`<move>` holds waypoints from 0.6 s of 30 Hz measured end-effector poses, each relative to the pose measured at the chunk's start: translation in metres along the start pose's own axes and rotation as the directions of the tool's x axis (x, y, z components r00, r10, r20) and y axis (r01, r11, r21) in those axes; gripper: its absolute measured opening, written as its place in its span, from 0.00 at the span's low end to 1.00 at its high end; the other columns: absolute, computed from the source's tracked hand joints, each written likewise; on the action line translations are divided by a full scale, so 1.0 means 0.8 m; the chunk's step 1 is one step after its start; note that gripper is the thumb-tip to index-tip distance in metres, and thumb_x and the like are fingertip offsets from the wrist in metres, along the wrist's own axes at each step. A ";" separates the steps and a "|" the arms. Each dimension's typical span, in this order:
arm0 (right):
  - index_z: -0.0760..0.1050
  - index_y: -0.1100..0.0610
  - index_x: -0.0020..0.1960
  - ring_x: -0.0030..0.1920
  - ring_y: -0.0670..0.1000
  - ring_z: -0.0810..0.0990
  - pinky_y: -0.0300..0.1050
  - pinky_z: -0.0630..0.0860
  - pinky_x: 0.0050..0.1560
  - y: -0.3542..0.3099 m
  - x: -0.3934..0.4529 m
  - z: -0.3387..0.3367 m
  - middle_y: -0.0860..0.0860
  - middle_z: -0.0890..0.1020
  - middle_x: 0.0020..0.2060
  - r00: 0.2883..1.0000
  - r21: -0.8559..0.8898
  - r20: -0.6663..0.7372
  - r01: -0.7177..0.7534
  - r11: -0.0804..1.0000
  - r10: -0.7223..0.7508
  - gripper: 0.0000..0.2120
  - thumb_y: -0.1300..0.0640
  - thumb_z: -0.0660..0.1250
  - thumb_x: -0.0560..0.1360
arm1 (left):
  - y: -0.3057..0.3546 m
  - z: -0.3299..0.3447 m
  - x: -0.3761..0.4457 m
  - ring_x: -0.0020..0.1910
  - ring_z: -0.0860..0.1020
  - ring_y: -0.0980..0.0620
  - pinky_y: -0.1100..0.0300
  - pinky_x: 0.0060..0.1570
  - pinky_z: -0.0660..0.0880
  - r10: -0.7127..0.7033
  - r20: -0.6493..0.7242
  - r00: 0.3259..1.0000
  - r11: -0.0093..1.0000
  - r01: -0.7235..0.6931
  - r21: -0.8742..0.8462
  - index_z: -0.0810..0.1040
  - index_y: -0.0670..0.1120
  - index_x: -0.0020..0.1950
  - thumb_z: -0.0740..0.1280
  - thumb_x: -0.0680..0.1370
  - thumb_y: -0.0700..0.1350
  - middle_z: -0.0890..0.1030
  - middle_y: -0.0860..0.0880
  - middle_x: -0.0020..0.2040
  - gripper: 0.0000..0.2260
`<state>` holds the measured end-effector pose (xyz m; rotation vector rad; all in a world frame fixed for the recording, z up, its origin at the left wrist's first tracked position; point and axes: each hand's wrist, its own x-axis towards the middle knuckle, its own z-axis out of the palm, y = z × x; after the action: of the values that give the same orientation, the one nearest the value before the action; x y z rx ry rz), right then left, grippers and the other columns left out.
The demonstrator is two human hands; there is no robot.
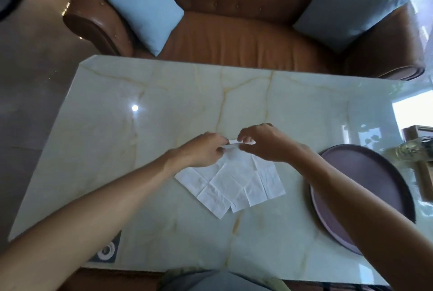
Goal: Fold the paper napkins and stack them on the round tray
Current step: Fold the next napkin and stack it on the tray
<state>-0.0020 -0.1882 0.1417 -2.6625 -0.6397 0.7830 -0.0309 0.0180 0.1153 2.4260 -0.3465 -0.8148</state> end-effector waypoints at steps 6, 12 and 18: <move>0.83 0.53 0.55 0.54 0.52 0.83 0.42 0.69 0.46 -0.021 -0.007 -0.036 0.50 0.86 0.52 0.994 -0.005 -0.098 0.053 0.999 -0.053 0.12 0.49 0.64 0.81 | 0.012 -0.051 -0.018 0.50 0.80 0.54 0.62 0.48 0.72 0.065 -0.203 0.977 0.988 -0.091 -0.125 0.81 0.46 0.60 0.65 0.83 0.48 0.83 0.53 0.53 0.11; 0.84 0.54 0.51 0.46 0.49 0.81 0.43 0.72 0.45 -0.028 -0.013 -0.046 0.48 0.86 0.46 0.981 0.029 -0.172 0.100 0.995 -0.093 0.13 0.48 0.64 0.81 | 0.018 -0.057 -0.028 0.46 0.81 0.58 0.61 0.48 0.76 0.113 -0.262 0.959 0.978 -0.154 -0.143 0.85 0.46 0.57 0.65 0.83 0.48 0.85 0.53 0.49 0.11; 0.86 0.56 0.46 0.41 0.48 0.84 0.38 0.74 0.42 0.019 -0.034 -0.053 0.51 0.87 0.39 0.973 0.226 -0.228 0.025 0.974 0.028 0.06 0.57 0.70 0.78 | 0.011 -0.061 -0.033 0.48 0.85 0.50 0.56 0.49 0.79 0.084 -0.220 0.972 0.934 -0.154 -0.322 0.86 0.46 0.55 0.67 0.82 0.47 0.88 0.52 0.48 0.09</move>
<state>0.0068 -0.2211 0.1814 -2.4916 -0.4581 0.5026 -0.0218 0.0417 0.1655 2.1188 -0.2491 -0.5172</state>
